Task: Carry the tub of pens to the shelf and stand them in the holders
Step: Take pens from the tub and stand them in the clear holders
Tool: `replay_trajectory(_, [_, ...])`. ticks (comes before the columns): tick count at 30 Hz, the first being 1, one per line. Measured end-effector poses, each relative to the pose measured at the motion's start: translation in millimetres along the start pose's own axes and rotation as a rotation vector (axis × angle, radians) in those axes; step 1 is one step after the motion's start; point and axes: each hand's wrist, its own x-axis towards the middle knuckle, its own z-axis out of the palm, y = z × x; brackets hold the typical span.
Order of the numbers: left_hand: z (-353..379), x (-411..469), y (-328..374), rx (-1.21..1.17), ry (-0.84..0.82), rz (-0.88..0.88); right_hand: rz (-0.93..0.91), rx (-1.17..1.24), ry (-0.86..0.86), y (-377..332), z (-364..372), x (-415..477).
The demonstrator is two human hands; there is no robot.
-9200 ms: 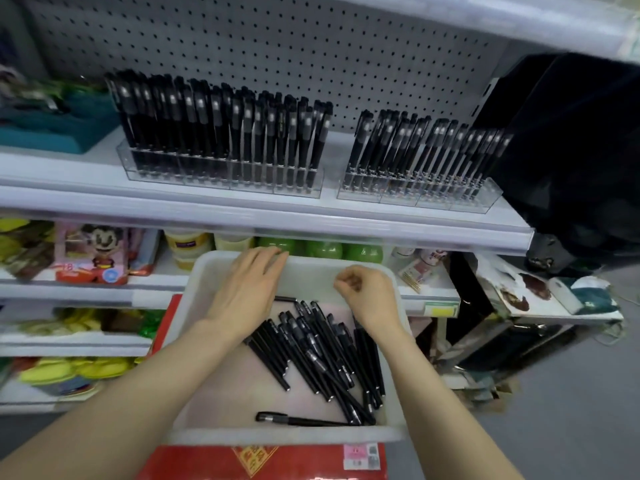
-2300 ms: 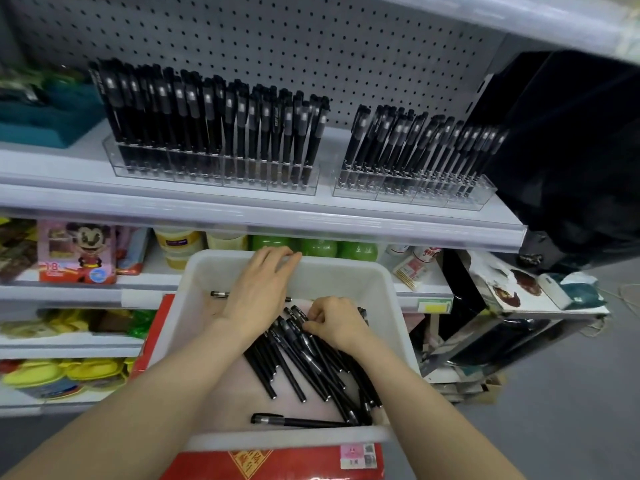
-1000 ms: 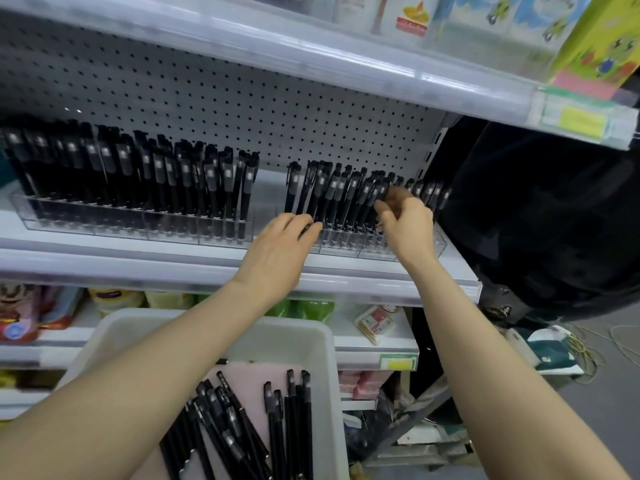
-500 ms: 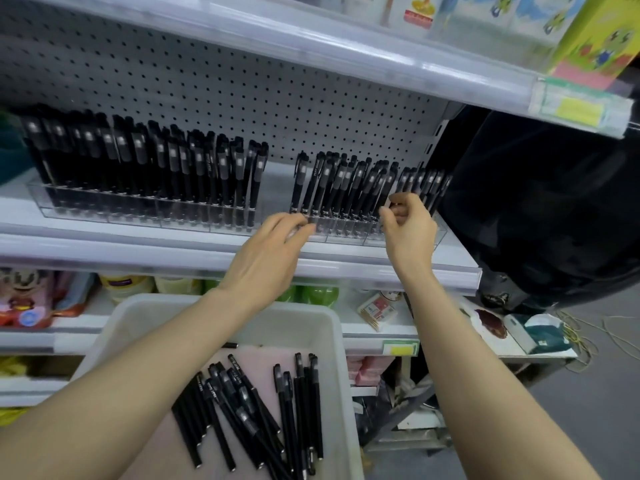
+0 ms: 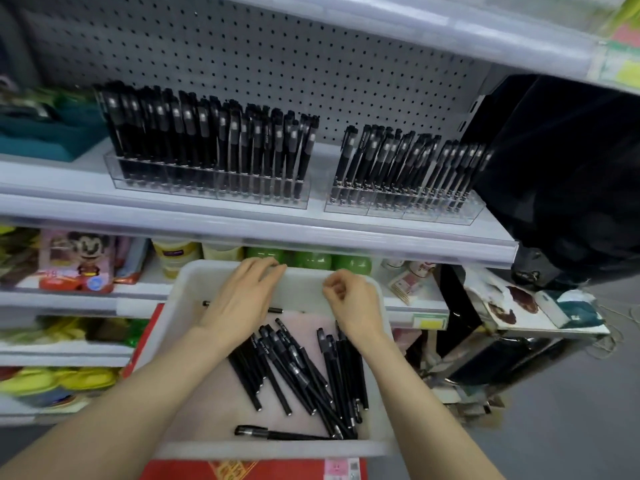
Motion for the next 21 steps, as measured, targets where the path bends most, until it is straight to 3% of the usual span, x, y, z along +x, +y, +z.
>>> replay_trajectory(4, [2, -4, 0, -0.027, -0.006, -0.021, 0.135, -0.24, -0.228, 16, 18, -15])
replay_trajectory(10, [5, -7, 2, -0.049, 0.004, -0.043, 0.172, -0.484, -0.373, 14, 28, -19])
replay_trajectory(17, [3, -4, 3, -0.047, -0.03, -0.064, 0.241, -0.374, -0.379, 15, 28, -13])
replay_trajectory(21, [-1, 0, 2, -0.027, -0.059, -0.063, 0.231, -0.137, -0.302, 9, 11, -4])
